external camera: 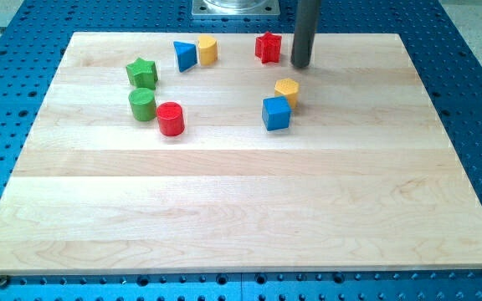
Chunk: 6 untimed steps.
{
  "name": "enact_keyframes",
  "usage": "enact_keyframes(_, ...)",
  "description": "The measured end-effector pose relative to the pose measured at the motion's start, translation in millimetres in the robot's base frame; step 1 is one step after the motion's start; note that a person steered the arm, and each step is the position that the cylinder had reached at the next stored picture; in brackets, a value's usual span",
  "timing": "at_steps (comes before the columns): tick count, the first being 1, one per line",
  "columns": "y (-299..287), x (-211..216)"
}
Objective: Place the red star at the right of the heart
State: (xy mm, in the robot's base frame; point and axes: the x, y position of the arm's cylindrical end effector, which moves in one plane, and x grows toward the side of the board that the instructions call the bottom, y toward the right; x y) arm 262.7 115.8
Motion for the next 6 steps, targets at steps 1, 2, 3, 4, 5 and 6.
enact_keyframes(1, -3, -22)
enact_keyframes(2, -21, -27)
enact_keyframes(3, -47, -26)
enact_keyframes(4, -41, -5)
enact_keyframes(5, -68, -2)
enact_keyframes(6, -65, -1)
